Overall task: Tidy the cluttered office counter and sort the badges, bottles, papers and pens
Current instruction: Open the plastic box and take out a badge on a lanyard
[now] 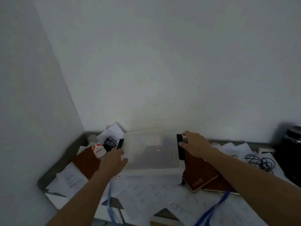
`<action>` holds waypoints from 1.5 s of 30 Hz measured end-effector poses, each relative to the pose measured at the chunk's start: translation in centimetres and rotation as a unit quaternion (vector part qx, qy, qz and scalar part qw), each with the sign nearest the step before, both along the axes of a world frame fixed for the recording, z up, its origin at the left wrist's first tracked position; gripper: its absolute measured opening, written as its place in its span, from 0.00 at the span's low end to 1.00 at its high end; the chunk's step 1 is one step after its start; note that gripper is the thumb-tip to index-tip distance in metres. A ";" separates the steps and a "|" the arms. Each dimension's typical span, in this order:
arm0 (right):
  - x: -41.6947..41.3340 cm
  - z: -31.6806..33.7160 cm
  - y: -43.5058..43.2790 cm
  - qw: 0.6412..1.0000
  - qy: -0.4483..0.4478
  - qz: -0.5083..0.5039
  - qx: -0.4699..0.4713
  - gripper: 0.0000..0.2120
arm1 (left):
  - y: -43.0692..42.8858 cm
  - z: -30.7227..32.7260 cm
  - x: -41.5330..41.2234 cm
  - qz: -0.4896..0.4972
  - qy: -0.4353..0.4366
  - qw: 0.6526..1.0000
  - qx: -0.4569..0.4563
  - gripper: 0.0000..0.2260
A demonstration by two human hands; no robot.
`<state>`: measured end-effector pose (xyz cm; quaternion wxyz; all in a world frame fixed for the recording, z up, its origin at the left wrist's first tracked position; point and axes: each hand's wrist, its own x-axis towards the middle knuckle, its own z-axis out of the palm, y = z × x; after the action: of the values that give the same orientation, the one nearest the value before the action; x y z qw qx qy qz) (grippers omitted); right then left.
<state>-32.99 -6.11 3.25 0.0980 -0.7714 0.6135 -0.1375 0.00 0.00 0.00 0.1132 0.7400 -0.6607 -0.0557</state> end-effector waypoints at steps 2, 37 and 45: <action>1.0 -0.5 -0.2 1.000 0.000 -0.026 0.000 0.24 | -0.7 -0.5 0.7 0.036 0.022 0.999 -0.017 0.19; 3.3 -6.4 -0.8 0.968 -0.211 -0.134 0.001 0.22 | -5.5 -5.1 4.1 0.057 0.556 0.829 0.012 0.08; 3.0 -6.3 -0.2 0.973 0.016 -0.219 -0.072 0.40 | -5.5 -6.3 4.5 0.082 0.202 0.968 -0.127 0.28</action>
<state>-29.99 -6.27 -3.00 -0.0007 -0.6252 0.7577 -0.1870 4.50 -5.54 -6.28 0.3416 0.7444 -0.5631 -0.1103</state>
